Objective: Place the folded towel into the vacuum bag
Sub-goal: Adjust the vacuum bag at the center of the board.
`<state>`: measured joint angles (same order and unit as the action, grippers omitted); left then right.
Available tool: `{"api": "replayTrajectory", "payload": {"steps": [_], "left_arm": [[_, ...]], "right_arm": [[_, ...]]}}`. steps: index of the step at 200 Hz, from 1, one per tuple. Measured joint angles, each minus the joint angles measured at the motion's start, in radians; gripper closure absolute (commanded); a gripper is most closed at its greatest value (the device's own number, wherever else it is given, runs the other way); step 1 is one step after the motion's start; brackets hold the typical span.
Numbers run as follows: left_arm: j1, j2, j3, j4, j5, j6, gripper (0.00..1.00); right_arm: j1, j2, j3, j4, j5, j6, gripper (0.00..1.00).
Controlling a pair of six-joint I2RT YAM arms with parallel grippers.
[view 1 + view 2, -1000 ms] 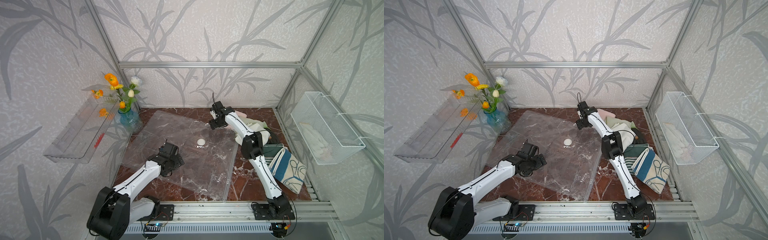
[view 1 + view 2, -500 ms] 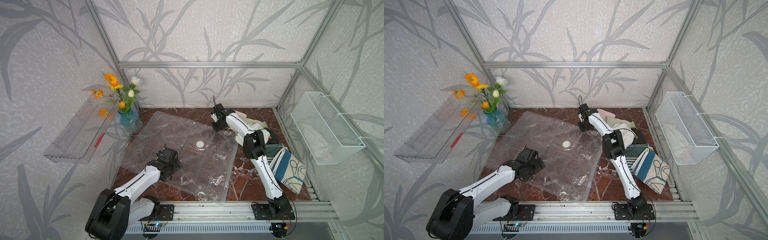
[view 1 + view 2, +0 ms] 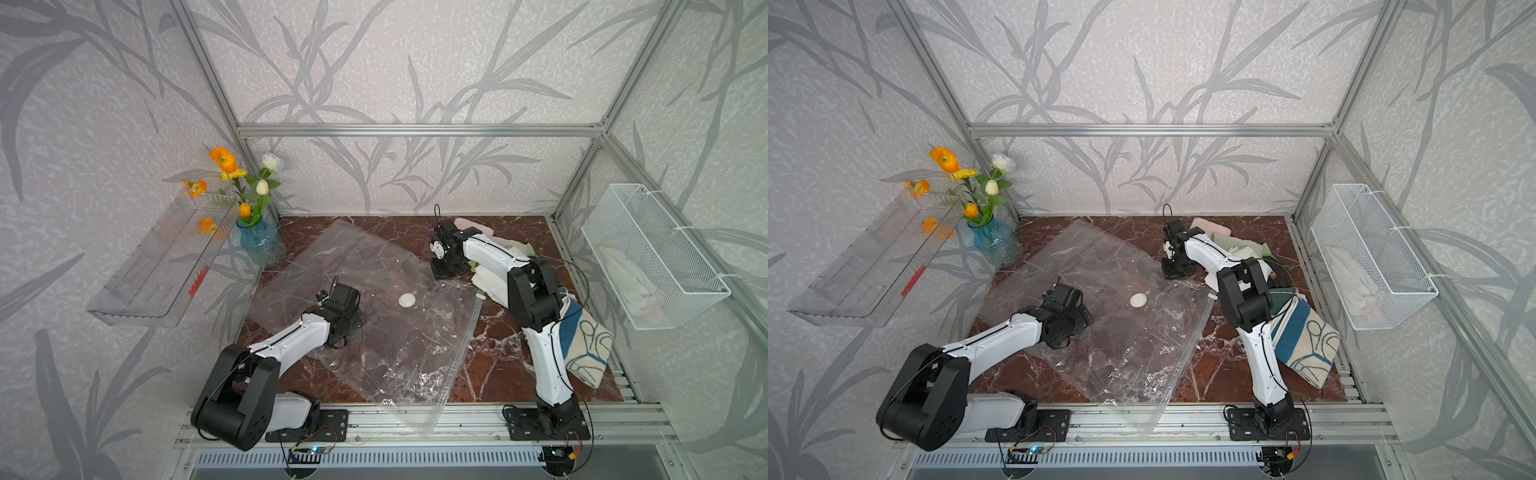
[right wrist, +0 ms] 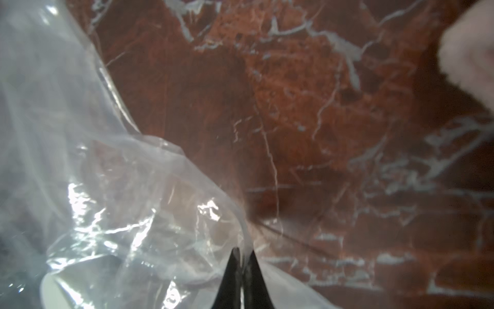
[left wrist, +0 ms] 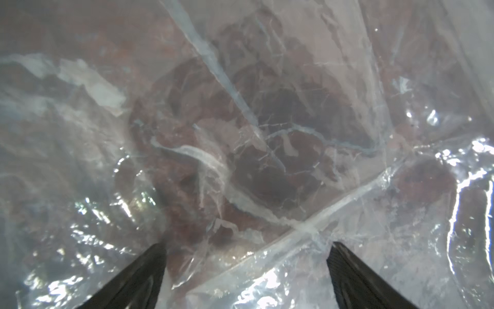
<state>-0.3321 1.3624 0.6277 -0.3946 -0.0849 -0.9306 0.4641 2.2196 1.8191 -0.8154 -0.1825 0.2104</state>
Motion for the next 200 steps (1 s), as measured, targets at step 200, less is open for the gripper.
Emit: {"api": "replayTrajectory", "payload": {"steps": [200], "left_arm": [[0.064,0.311,0.307,-0.002,-0.001,0.173,0.03]], "right_arm": [[-0.055,-0.468,-0.64,0.221,-0.05,0.25,0.98]]}}
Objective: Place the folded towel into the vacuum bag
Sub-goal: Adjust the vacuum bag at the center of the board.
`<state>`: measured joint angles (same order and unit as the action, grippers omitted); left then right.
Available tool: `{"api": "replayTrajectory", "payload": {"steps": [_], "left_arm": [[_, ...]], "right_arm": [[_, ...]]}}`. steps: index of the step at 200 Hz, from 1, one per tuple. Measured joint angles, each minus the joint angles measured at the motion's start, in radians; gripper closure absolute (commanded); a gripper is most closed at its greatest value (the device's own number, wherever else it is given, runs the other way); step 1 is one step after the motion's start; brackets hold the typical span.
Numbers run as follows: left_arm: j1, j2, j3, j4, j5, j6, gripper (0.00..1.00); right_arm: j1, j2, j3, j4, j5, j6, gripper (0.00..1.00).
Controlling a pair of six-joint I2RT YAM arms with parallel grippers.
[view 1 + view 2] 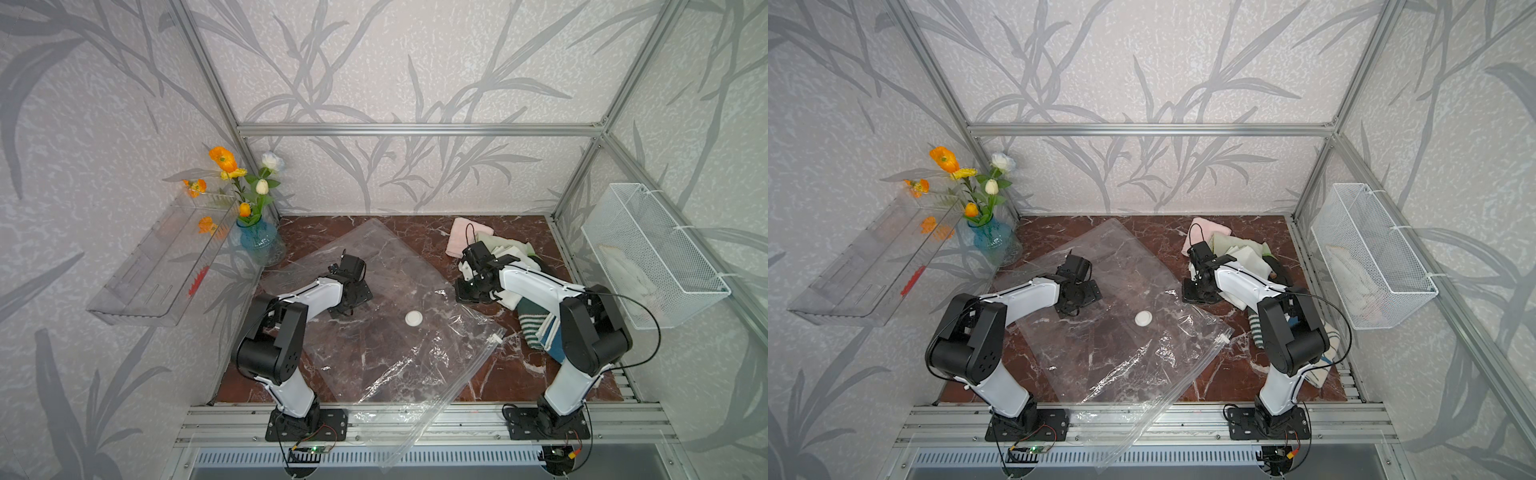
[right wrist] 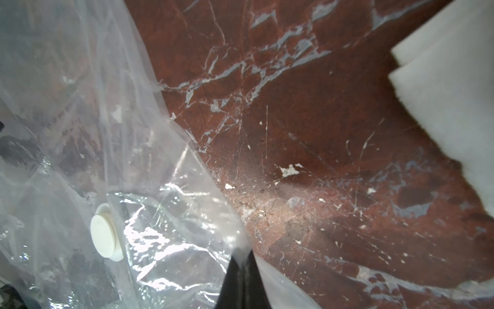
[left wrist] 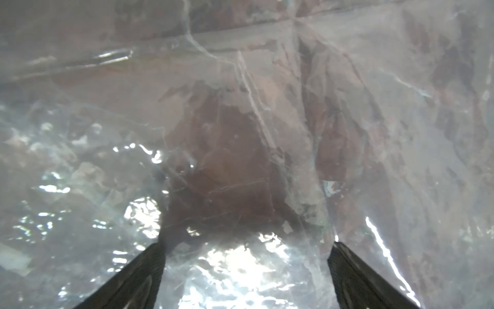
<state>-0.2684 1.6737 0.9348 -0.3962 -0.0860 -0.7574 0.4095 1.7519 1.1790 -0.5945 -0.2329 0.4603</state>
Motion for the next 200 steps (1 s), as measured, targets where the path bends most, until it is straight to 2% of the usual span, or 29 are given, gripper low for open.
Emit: {"api": "replayTrajectory", "payload": {"steps": [79,127,200], "left_arm": [[0.005,-0.147,0.005,-0.079,0.028,0.028,0.02],[0.021,-0.243,-0.045,-0.126,0.043,0.033,0.01],[0.187,-0.417,-0.195,-0.161,0.081,-0.006,0.01]], "right_arm": [[-0.037,-0.035,-0.038,0.075,-0.038,0.095,0.99],[-0.044,-0.035,-0.037,0.085,-0.038,0.108,0.99],[-0.051,-0.035,-0.037,0.085,-0.038,0.091,0.99]]}}
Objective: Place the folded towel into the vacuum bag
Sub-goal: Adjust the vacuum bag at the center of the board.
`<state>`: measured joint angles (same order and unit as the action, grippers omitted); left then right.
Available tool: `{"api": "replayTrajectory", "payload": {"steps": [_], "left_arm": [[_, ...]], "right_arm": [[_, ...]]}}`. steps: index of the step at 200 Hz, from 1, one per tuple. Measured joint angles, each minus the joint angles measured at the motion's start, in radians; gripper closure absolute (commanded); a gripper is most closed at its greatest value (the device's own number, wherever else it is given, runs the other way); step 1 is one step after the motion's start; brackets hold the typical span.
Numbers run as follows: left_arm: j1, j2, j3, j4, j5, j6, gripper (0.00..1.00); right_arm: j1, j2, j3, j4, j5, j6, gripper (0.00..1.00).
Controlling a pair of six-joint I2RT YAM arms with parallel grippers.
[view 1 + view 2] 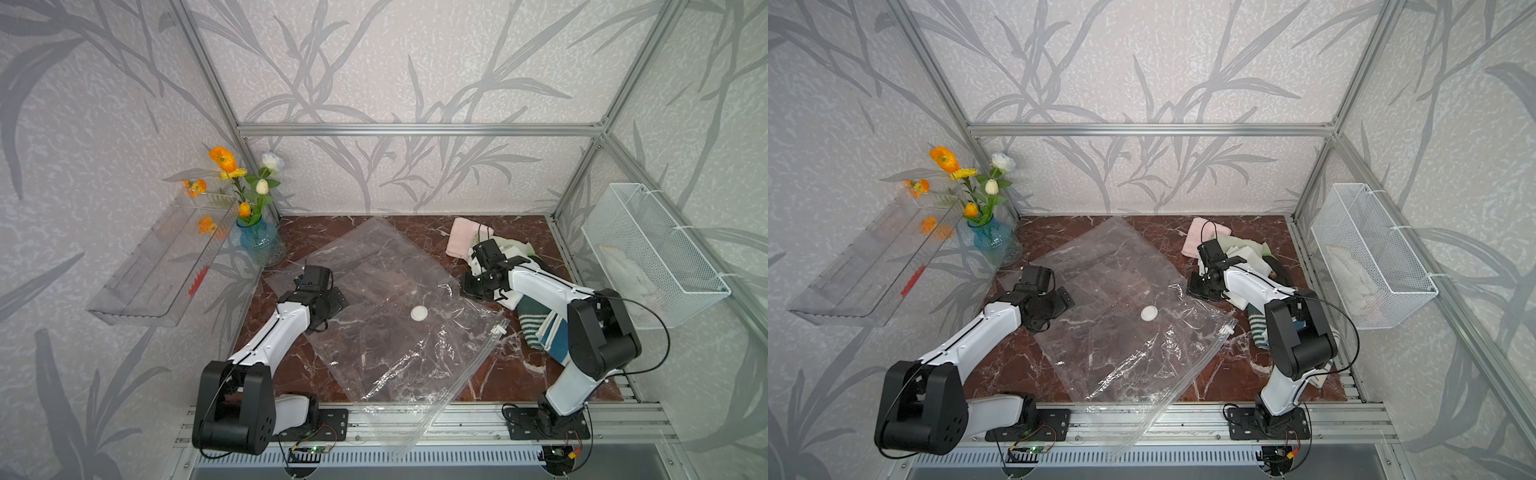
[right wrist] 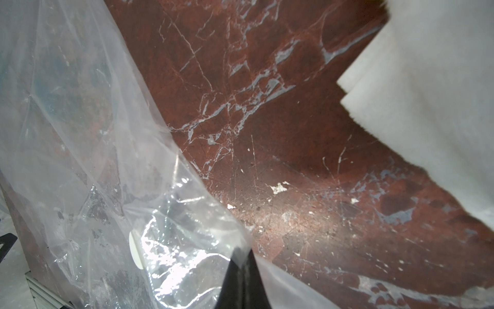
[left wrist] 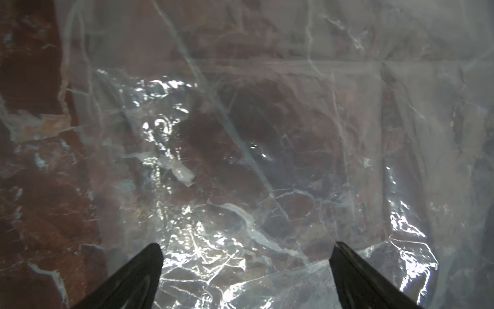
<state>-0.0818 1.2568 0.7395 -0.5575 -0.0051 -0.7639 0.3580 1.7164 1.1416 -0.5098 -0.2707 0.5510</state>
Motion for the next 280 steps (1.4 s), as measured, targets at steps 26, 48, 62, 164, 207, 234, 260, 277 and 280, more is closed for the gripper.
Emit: {"api": "replayTrajectory", "payload": {"steps": [26,48,62,164,207,234,260,277,280], "left_arm": [[0.008,-0.066,-0.033,-0.051,-0.043,-0.027,0.01],[0.037,-0.107,-0.069,-0.071,-0.066,-0.047,0.01],[0.048,-0.098,-0.084,-0.071,-0.068,-0.056,0.01],[0.051,0.017,-0.183,0.193,0.091,-0.134,0.45],[0.033,0.089,-0.201,0.393,0.19,-0.17,0.77],[0.016,0.138,-0.192,0.454,0.222,-0.16,0.9],[0.012,0.229,-0.113,0.463,0.227,-0.129,0.99],[0.011,0.311,-0.017,0.465,0.231,-0.107,1.0],[0.011,0.325,-0.001,0.464,0.23,-0.102,1.0]], "right_arm": [[0.0,0.0,0.0,0.0,0.0,-0.006,0.99],[0.0,0.002,0.008,-0.003,0.0,-0.014,0.99],[0.0,0.012,0.023,-0.003,0.0,-0.021,0.99],[-0.008,0.058,0.082,-0.022,0.004,-0.054,1.0],[-0.005,0.037,0.143,-0.052,-0.029,-0.138,1.0],[0.026,-0.047,0.185,-0.089,0.008,-0.208,1.0],[0.035,-0.162,0.174,-0.103,0.054,-0.237,1.0],[0.03,-0.225,0.127,-0.101,0.08,-0.224,1.0],[0.028,-0.232,0.115,-0.099,0.084,-0.22,1.0]]}}
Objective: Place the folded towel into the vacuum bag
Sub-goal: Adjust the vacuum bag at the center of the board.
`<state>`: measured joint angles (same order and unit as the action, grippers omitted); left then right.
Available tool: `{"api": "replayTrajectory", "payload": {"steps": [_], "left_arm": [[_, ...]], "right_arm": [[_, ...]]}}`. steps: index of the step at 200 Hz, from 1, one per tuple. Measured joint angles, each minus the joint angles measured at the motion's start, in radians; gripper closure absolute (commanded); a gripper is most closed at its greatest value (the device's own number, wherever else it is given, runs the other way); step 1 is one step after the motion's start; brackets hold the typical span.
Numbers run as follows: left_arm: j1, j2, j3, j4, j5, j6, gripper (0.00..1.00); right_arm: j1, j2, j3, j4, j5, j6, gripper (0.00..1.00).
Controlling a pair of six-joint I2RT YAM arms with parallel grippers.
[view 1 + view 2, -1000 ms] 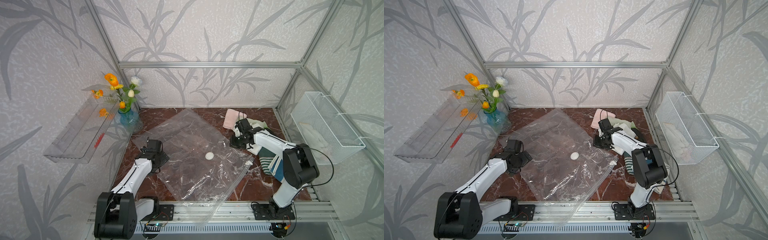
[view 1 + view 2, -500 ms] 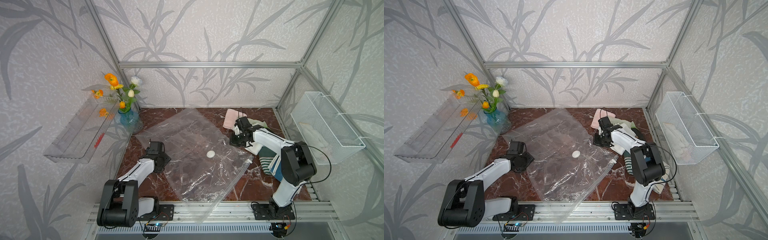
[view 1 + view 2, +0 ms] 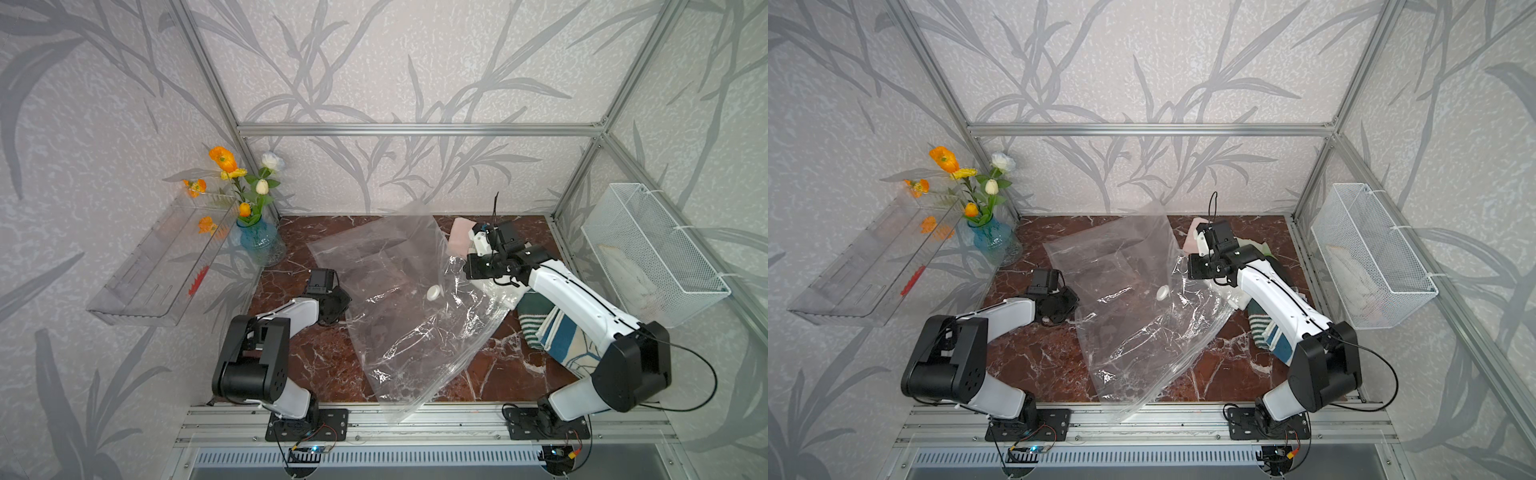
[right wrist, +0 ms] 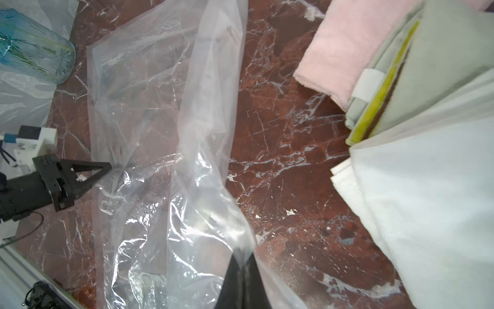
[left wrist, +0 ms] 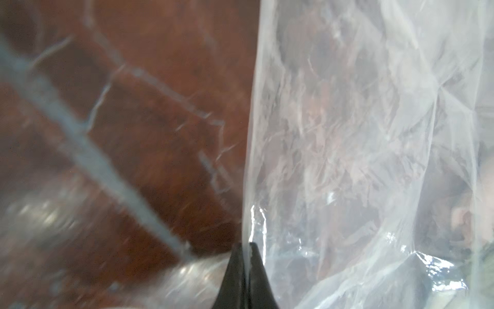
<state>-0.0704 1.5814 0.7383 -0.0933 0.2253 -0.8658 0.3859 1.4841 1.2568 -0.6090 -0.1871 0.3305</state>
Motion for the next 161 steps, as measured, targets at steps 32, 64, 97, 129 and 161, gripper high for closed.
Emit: {"api": "replayTrajectory", "payload": {"steps": [32,64,97,129,161], "left_arm": [[0.0,0.101,0.173,-0.035,-0.018,0.05,1.0],[0.007,0.107,0.277,-0.141,-0.114,0.126,1.0],[0.026,0.113,0.376,-0.265,-0.207,0.211,0.88],[0.044,0.137,0.461,-0.348,-0.254,0.264,0.56],[0.05,0.104,0.447,-0.439,-0.277,0.295,0.41]], "right_arm": [[-0.017,-0.008,-0.185,0.037,0.013,0.088,1.0],[-0.01,0.156,-0.237,0.078,0.003,0.163,1.0],[0.028,0.294,-0.126,0.092,0.01,0.213,1.0],[0.039,0.324,-0.063,0.108,0.021,0.233,0.73],[0.024,0.315,-0.036,0.04,-0.003,0.168,0.39]]}}
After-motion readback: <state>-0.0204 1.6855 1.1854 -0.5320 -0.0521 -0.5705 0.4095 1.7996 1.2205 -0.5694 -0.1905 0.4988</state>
